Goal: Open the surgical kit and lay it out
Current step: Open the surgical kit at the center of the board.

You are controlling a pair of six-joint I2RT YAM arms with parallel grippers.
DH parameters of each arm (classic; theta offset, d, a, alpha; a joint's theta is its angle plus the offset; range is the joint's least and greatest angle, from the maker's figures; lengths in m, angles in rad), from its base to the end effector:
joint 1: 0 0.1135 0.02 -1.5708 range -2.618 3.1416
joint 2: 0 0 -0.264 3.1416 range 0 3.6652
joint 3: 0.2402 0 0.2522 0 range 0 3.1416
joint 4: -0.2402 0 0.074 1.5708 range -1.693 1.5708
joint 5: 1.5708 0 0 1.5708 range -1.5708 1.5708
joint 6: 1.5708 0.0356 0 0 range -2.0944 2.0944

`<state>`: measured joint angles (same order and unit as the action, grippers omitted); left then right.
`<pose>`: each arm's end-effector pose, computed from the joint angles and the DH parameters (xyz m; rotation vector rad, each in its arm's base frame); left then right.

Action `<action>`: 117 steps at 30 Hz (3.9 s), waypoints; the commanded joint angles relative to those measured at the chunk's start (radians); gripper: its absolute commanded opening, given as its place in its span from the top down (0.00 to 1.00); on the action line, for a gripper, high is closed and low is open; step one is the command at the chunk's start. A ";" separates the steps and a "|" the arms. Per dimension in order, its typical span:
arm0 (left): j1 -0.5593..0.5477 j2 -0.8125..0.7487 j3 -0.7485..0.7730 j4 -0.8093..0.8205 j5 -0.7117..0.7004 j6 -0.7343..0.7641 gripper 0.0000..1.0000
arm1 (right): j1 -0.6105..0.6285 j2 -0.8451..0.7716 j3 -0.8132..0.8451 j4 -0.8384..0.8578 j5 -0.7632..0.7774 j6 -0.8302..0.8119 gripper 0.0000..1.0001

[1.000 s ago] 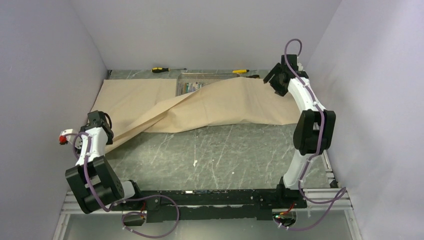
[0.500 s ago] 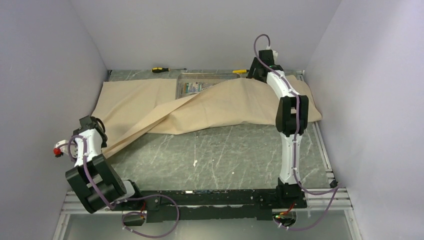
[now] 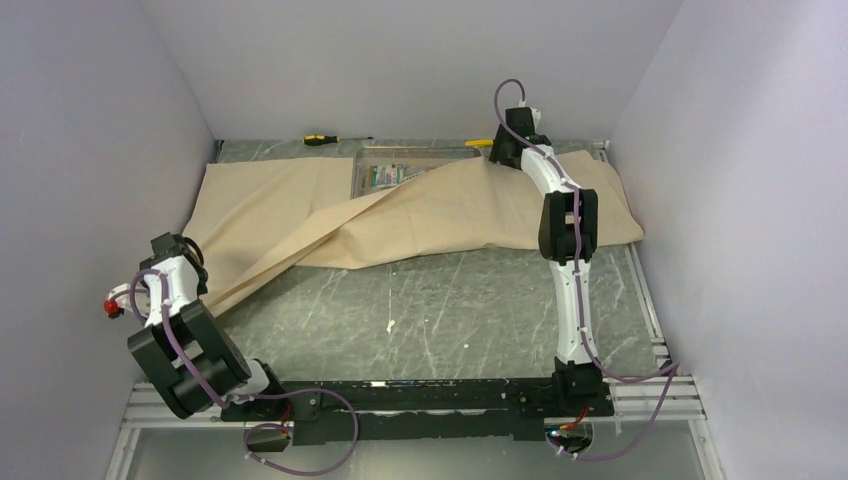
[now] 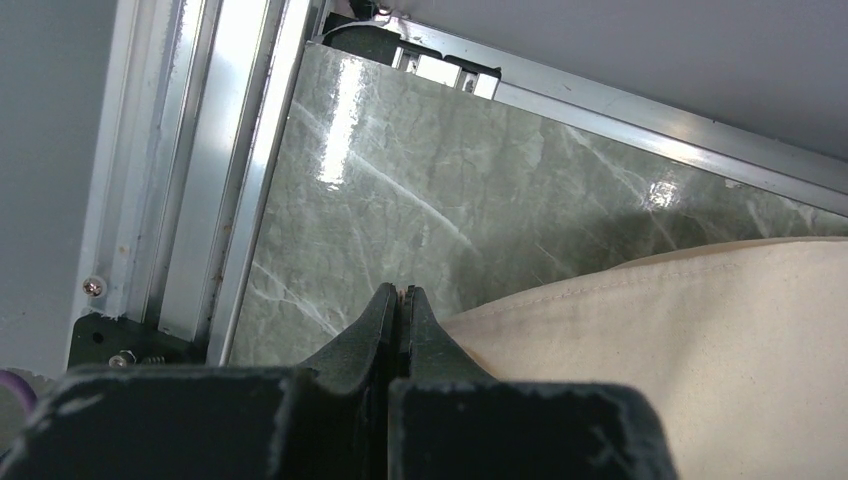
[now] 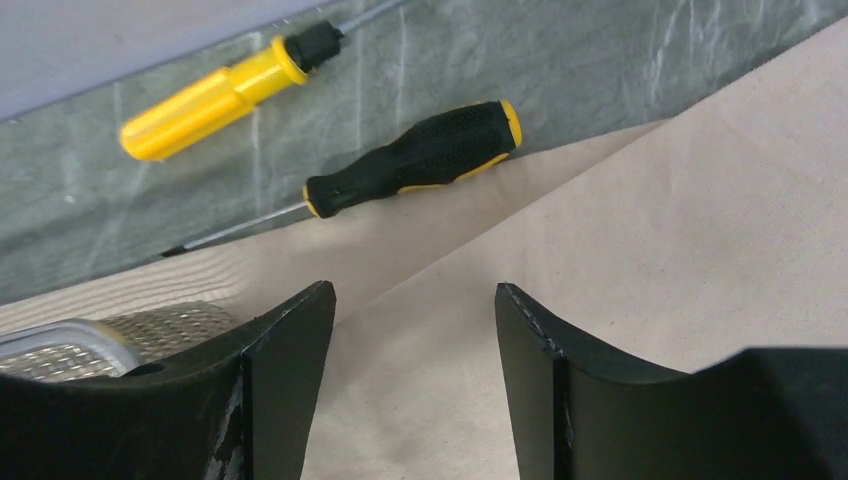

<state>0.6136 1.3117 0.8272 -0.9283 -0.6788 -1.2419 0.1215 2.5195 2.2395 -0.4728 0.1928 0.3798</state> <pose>0.1613 0.1410 0.2072 -2.1782 1.5390 0.8300 0.5627 0.0618 0.1828 0.3926 2.2729 0.0319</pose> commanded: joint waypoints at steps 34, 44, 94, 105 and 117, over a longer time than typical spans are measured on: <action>0.031 0.087 0.128 0.045 0.025 0.285 1.00 | -0.043 -0.704 -0.804 -0.438 0.243 0.308 1.00; 0.075 0.148 0.158 -0.004 0.035 0.226 1.00 | -0.044 -0.972 -1.208 -0.500 0.183 0.446 1.00; 0.146 0.430 0.375 -0.111 -0.088 0.195 1.00 | -0.493 -1.075 -1.446 -0.333 0.080 0.383 0.64; 0.146 0.440 0.394 -0.095 -0.075 0.208 1.00 | -0.516 -1.038 -1.459 -0.282 0.162 0.376 0.64; 0.146 0.475 0.430 -0.102 -0.075 0.205 1.00 | -0.530 -1.086 -1.469 -0.306 0.224 0.428 0.56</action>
<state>0.7475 1.7615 1.2011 -1.0958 -0.7307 -1.0672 -0.3977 1.4773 0.7845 -0.8116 0.3622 0.7673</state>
